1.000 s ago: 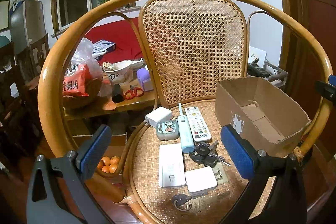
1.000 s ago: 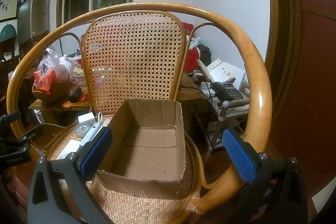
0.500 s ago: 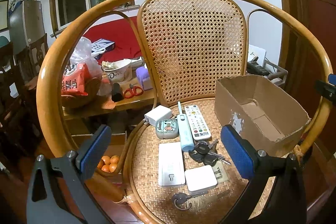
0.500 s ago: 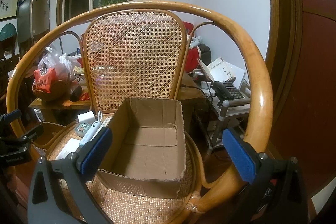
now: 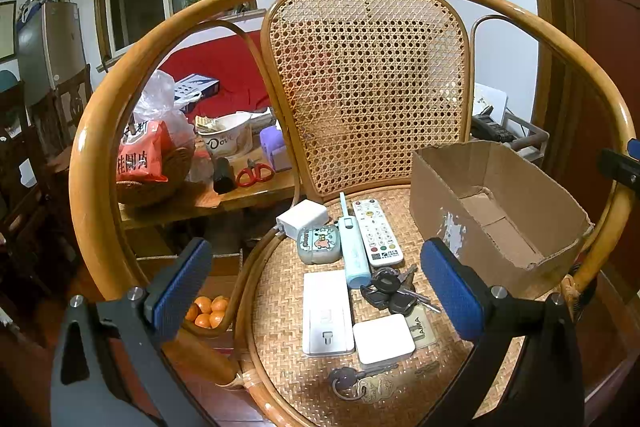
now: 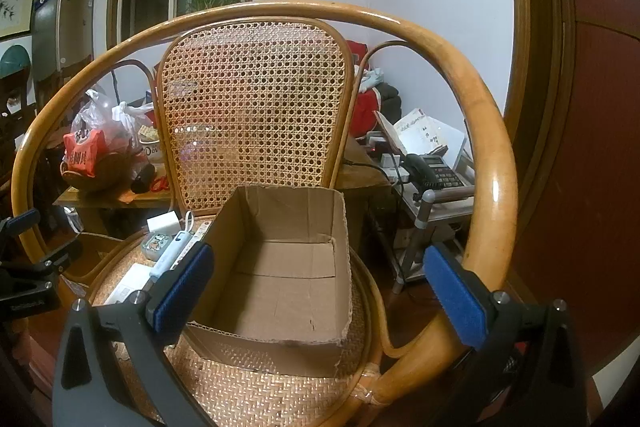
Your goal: Organize rigid objects
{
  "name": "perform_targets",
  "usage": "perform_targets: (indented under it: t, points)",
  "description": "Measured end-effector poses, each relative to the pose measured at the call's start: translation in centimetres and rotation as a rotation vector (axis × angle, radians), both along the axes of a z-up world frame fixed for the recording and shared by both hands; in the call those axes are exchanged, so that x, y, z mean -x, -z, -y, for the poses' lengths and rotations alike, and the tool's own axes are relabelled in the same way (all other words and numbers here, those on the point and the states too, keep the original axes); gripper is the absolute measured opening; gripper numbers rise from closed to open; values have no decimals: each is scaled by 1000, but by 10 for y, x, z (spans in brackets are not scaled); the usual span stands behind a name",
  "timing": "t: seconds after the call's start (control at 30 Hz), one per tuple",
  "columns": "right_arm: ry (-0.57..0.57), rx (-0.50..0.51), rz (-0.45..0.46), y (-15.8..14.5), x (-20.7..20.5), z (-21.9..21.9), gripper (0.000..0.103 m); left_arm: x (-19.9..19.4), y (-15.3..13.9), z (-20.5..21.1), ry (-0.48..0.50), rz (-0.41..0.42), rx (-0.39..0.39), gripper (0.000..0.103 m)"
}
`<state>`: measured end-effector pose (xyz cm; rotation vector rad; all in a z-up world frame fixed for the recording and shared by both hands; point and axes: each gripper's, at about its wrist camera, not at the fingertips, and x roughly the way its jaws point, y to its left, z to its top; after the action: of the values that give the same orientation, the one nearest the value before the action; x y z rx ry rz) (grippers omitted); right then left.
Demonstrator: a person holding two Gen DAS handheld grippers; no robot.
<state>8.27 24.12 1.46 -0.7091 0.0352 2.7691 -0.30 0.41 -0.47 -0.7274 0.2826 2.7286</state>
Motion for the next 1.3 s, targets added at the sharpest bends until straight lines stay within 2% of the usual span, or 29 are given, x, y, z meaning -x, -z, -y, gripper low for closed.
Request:
perform_targets:
  t: [0.47, 0.6, 0.83, 0.97, 1.07, 1.13, 1.27, 1.3]
  points:
    - [3, -5, 8, -1, 1, -1, 103, 2, 0, 4, -7, -2, -2, 103]
    - [-2, -13, 13, -1, 3, 1, 103, 3, 5, 3, -19, -16, 45, 103]
    - [-27, 10, 50, 3, 13, 4, 103, 10, 11, 7, -27, 21, 40, 103]
    - [-42, -4, 61, 4, 20, 10, 103, 14, 15, 8, -17, 66, 18, 103]
    - [-44, -11, 73, 5, 26, 13, 103, 17, 19, 7, -29, 86, 30, 103]
    - [-51, -7, 92, 6, 32, 13, 96, 19, 22, 6, -25, 102, 40, 103]
    - [-16, 11, 130, 11, 48, 9, 95, 20, 28, 2, -7, 128, 59, 103]
    - [3, 15, 154, 13, 53, 6, 87, 20, 30, 1, -2, 135, 65, 103]
